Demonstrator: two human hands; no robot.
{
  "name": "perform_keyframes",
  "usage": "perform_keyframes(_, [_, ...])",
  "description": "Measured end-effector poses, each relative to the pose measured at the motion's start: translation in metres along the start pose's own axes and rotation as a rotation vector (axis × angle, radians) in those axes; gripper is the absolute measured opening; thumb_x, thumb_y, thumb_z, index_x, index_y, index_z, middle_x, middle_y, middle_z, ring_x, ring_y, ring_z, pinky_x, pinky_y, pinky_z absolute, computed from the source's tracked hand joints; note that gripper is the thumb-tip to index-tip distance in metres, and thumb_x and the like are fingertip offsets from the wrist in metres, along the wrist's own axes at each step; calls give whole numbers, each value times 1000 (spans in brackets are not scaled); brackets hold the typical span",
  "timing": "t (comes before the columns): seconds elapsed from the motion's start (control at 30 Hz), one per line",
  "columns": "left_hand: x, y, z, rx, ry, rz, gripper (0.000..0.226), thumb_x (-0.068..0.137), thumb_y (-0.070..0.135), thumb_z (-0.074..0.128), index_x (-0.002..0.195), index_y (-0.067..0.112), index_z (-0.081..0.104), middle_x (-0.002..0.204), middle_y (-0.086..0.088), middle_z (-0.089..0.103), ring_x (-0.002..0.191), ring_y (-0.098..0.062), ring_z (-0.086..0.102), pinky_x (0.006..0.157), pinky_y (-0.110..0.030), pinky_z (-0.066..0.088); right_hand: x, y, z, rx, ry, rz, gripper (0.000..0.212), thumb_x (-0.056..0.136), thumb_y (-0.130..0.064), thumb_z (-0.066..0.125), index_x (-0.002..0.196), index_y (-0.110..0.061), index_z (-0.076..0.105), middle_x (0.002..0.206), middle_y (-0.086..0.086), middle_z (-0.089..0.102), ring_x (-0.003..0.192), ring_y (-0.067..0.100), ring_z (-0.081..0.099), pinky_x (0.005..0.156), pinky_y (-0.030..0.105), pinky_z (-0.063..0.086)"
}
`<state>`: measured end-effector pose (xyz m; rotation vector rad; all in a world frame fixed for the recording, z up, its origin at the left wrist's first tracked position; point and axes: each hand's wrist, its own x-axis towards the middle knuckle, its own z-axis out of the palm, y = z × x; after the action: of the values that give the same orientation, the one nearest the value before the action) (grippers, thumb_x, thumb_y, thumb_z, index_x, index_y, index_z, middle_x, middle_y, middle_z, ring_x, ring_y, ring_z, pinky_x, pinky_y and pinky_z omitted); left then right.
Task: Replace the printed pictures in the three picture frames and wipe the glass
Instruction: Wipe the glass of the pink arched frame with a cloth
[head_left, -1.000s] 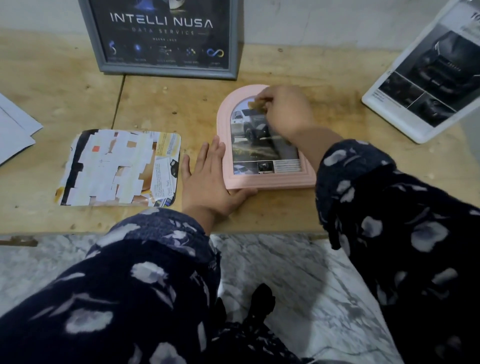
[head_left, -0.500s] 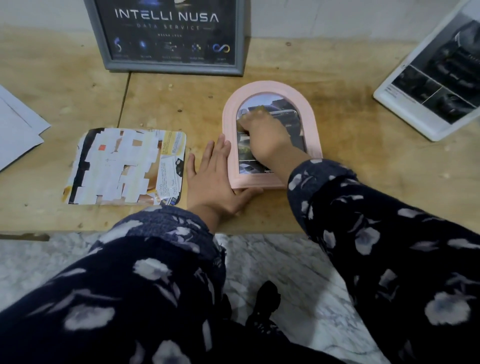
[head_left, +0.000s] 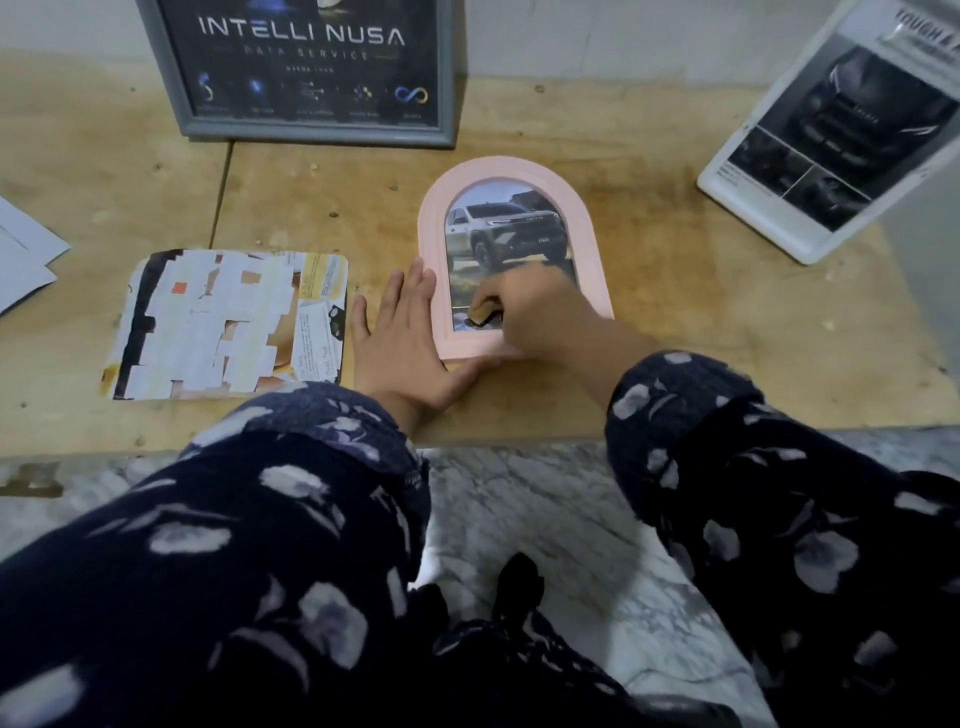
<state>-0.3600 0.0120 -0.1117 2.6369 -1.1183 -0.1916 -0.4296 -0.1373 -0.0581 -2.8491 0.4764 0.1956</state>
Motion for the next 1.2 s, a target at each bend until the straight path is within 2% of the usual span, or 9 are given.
perform_keyframes(0.1, [2, -1, 0, 5, 1, 4, 110, 71, 88, 37, 153, 20, 11, 162, 6, 2, 149, -14, 1, 118, -51, 0, 22, 10, -34, 150, -10, 166, 38, 86, 2, 45, 109, -17, 69, 114, 0, 67, 108, 19, 59, 96, 29, 45])
perform_keyframes(0.23, [0, 0, 0, 13, 6, 1, 112, 70, 89, 35, 153, 20, 10, 162, 6, 2, 149, -13, 0, 118, -51, -1, 56, 30, -53, 226, 276, 244, 38, 86, 2, 48, 111, -19, 68, 112, 6, 68, 103, 24, 62, 93, 36, 50])
perform_keyframes(0.47, [2, -2, -3, -1, -22, -4, 113, 69, 89, 38, 153, 21, 9, 162, 8, 0, 149, -11, -3, 118, -50, -2, 75, 43, -17, -13, 123, 166, 42, 87, -1, 42, 120, -17, 61, 123, 16, 58, 113, 33, 53, 92, 35, 42])
perform_keyframes(0.6, [1, -2, -2, 18, -21, -8, 113, 69, 91, 35, 154, 21, 8, 162, 8, -2, 149, -11, -4, 118, -50, -2, 62, 38, -14, 38, 69, 180, 29, 85, 1, 43, 105, -13, 59, 119, 14, 58, 108, 31, 56, 85, 34, 42])
perform_keyframes(0.7, [1, -2, -2, 10, -16, -9, 113, 68, 91, 32, 154, 21, 9, 162, 8, 0, 149, -12, -2, 118, -51, -1, 43, 40, -4, 52, 87, 181, 32, 88, -10, 43, 116, -13, 59, 123, 13, 58, 113, 31, 54, 90, 36, 40])
perform_keyframes(0.8, [1, -1, -2, 3, -8, -11, 111, 69, 89, 34, 154, 21, 10, 162, 7, 1, 149, -12, 0, 118, -51, 0, 17, 37, 12, 138, 259, 138, 47, 82, -20, 33, 116, -6, 64, 113, 17, 64, 103, 34, 59, 86, 38, 41])
perform_keyframes(0.97, [1, -1, 0, 1, 8, -15, 112, 68, 91, 30, 153, 20, 13, 162, 7, 5, 149, -13, 2, 118, -52, 1, -8, 30, 28, 72, 437, 85, 32, 70, 1, 53, 95, -2, 73, 83, 18, 71, 70, 37, 67, 62, 36, 53])
perform_keyframes(1.07, [1, 0, 1, 11, 6, -15, 112, 68, 91, 30, 153, 20, 13, 162, 7, 5, 149, -13, 2, 118, -52, 0, -20, 23, 18, 16, 353, 129, 31, 82, -1, 54, 107, -7, 71, 94, 17, 71, 83, 37, 66, 73, 36, 50])
perform_keyframes(1.2, [1, -1, 2, 2, 5, -9, 112, 69, 91, 32, 153, 20, 12, 162, 6, 4, 149, -14, 2, 118, -52, 0, -23, 24, -9, -61, 25, 189, 44, 92, -4, 45, 130, -23, 58, 125, 7, 62, 113, 28, 55, 89, 31, 41])
